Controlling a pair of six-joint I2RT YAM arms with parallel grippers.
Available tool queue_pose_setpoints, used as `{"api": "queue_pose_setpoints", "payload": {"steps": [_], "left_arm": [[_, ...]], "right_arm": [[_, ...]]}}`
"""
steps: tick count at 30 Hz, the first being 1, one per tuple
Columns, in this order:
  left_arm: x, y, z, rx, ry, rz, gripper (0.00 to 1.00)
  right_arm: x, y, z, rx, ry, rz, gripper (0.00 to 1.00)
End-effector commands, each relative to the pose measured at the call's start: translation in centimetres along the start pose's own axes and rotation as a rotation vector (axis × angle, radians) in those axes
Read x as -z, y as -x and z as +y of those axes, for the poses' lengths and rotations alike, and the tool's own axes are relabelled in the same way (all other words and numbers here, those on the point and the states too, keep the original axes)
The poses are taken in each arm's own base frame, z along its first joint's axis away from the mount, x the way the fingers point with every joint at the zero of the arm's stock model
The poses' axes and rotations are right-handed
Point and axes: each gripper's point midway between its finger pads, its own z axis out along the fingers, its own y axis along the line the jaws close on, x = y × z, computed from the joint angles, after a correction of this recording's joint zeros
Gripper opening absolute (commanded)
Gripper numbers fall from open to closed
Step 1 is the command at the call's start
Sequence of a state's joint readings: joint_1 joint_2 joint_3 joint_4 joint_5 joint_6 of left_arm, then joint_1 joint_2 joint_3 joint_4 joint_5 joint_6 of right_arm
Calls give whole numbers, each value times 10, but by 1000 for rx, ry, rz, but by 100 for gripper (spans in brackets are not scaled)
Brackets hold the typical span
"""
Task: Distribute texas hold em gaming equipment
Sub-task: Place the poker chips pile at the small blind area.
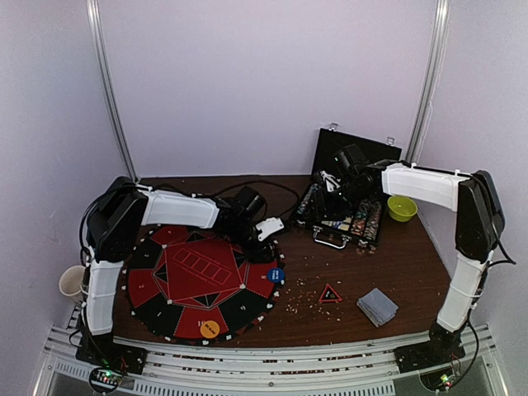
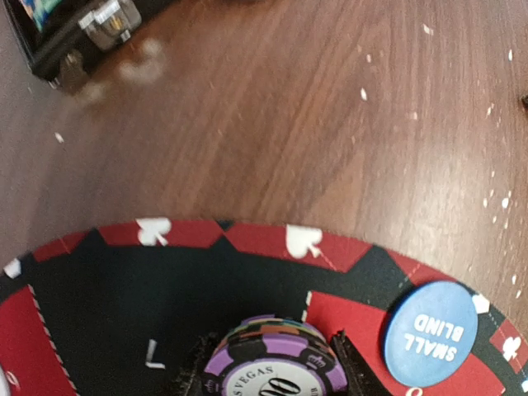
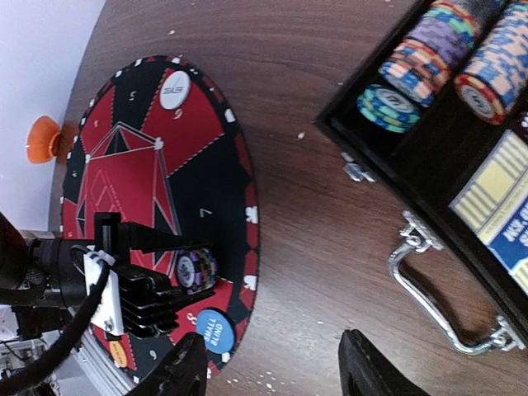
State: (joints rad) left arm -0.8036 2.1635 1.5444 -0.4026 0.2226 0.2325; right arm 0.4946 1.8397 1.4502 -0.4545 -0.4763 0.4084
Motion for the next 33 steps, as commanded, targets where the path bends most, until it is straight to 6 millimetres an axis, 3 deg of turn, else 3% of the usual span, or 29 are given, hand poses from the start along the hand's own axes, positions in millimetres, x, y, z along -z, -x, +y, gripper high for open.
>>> {"api": "queue_pose_setpoints", "payload": {"steps": [1, 6, 11, 14, 26, 33], "left_arm": [[6, 5, 1, 31, -7, 6, 0], [-7, 2, 3, 58, -7, 25, 0], [-9, 13, -5, 28, -12, 11, 1], [-12, 8, -4, 30, 0, 30, 8], [-21, -10, -9, 22, -19, 88, 56], [-2, 11, -7, 13, -7, 18, 67]], "right_arm": [[27, -1, -28, 46, -165, -26, 57], [32, -2, -30, 59, -186, -20, 57], [32, -3, -30, 61, -180, -20, 57], [32, -2, -27, 65, -168, -22, 57], [35, -1, -29, 75, -184, -33, 58], [44, 13, -30, 165, -229, -59, 58]]}}
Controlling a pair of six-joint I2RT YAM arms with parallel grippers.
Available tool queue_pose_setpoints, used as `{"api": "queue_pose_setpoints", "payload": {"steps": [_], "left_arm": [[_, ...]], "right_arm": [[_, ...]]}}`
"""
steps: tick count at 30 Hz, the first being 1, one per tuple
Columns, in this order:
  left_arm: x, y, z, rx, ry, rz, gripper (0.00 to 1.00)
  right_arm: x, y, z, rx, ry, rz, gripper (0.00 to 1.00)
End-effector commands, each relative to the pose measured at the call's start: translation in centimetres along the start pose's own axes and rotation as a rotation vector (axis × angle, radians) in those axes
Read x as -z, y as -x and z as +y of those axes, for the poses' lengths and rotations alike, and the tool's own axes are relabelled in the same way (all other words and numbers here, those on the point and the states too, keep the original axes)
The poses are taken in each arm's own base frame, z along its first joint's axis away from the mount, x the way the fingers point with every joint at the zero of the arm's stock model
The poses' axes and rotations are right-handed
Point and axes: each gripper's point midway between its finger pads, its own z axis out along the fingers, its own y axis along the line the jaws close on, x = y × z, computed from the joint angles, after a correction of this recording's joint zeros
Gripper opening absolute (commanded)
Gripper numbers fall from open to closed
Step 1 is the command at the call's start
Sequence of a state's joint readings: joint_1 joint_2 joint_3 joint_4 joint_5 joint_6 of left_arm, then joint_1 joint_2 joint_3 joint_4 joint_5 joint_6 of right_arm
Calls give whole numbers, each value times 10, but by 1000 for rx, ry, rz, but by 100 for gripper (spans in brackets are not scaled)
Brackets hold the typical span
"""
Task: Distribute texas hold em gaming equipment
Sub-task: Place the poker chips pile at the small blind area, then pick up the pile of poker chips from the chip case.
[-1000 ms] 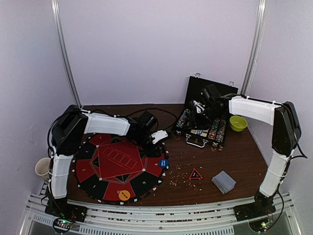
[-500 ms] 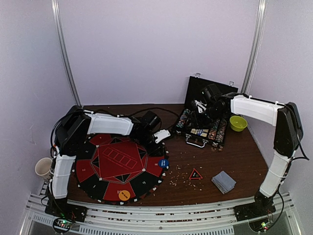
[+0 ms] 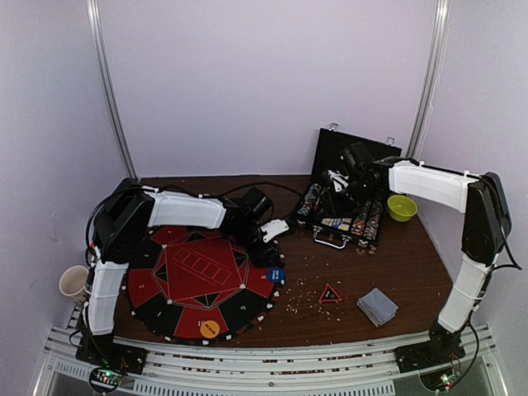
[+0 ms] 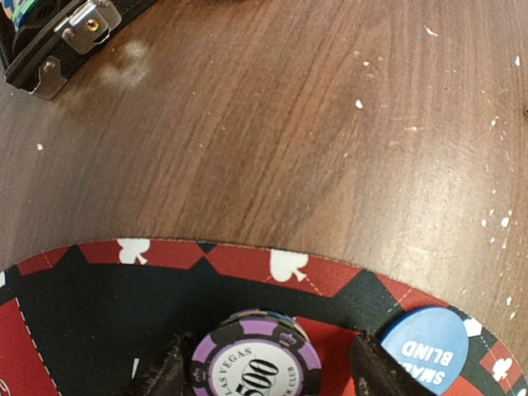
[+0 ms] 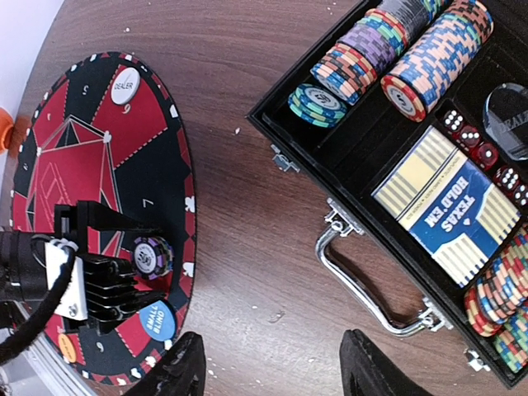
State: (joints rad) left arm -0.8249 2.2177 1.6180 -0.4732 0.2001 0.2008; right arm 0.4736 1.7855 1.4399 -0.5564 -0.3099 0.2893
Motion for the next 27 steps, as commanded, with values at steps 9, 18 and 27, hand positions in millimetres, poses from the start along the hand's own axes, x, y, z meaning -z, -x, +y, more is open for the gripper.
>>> {"api": "queue_pose_setpoints", "payload": {"steps": [9, 18, 27], "left_arm": [[89, 75, 5, -16, 37, -223, 76], [143, 78, 28, 48, 47, -312, 80], [167, 48, 69, 160, 80, -344, 92]], "right_arm": [[2, 57, -29, 294, -199, -38, 57], [-47, 82, -12, 511, -96, -10, 62], [-103, 88, -32, 568, -140, 39, 66]]}}
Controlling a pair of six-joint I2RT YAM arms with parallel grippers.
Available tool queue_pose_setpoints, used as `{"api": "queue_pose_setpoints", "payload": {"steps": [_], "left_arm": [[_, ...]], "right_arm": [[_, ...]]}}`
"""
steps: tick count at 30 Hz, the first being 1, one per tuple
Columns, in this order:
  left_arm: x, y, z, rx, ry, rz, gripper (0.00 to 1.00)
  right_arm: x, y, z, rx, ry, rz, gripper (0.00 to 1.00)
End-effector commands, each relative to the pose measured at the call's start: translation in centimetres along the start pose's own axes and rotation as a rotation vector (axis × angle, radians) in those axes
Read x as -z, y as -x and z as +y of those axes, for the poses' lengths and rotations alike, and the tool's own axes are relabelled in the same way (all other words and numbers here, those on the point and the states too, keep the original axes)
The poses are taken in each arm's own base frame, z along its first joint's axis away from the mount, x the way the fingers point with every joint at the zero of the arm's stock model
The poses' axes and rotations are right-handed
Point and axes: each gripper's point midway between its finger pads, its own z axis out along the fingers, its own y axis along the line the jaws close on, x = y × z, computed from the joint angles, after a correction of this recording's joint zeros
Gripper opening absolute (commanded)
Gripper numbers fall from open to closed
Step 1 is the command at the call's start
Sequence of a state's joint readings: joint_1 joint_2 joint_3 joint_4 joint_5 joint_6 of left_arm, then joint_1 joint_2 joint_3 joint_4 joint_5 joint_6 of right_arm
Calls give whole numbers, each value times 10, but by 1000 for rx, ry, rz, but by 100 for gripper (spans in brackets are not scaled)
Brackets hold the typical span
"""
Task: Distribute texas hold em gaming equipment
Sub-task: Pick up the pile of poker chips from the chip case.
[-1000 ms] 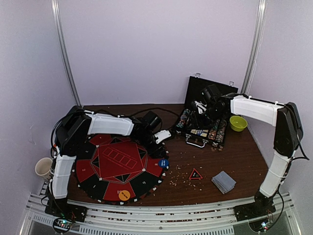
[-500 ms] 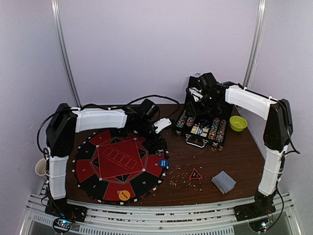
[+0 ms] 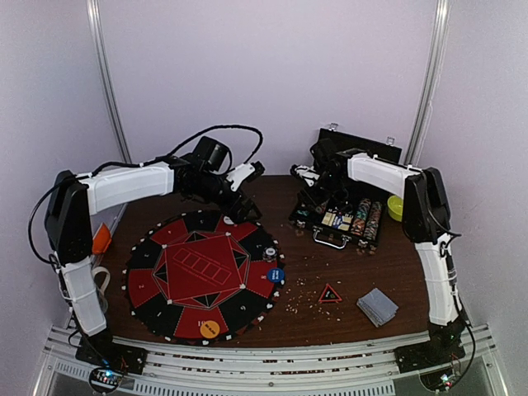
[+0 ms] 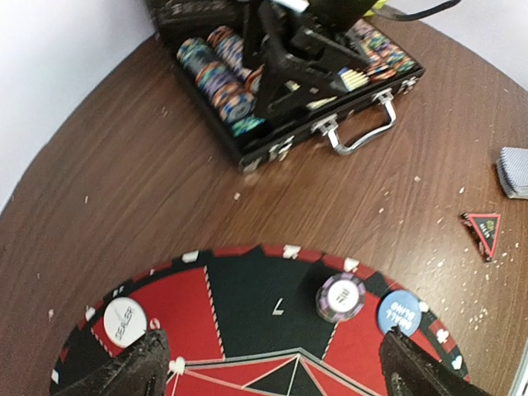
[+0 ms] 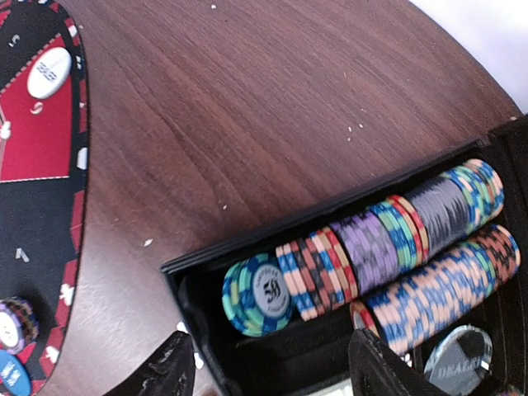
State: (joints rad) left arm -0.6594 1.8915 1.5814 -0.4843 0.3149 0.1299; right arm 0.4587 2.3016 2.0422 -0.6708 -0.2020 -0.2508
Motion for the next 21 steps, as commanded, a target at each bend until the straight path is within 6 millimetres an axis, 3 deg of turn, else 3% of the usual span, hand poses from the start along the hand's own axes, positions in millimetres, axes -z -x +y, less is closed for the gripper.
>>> {"api": "queue_pose_setpoints", "payload": {"steps": [1, 6, 9, 13, 17, 21], "left_arm": [[17, 3, 15, 38, 12, -51, 92], [20, -1, 28, 68, 1, -60, 92], [19, 2, 29, 74, -15, -78, 92], [17, 3, 31, 75, -18, -81, 92], [20, 4, 34, 76, -21, -86, 92], [21, 2, 38, 83, -19, -87, 92]], "right_arm": [[-13, 1, -6, 54, -10, 15, 66], [-19, 0, 4, 93, 42, 17, 74], [-22, 0, 2, 107, 31, 21, 73], [-32, -4, -7, 117, -12, 43, 53], [-36, -7, 0, 118, 36, 69, 63], [-36, -10, 5, 131, 65, 74, 63]]}}
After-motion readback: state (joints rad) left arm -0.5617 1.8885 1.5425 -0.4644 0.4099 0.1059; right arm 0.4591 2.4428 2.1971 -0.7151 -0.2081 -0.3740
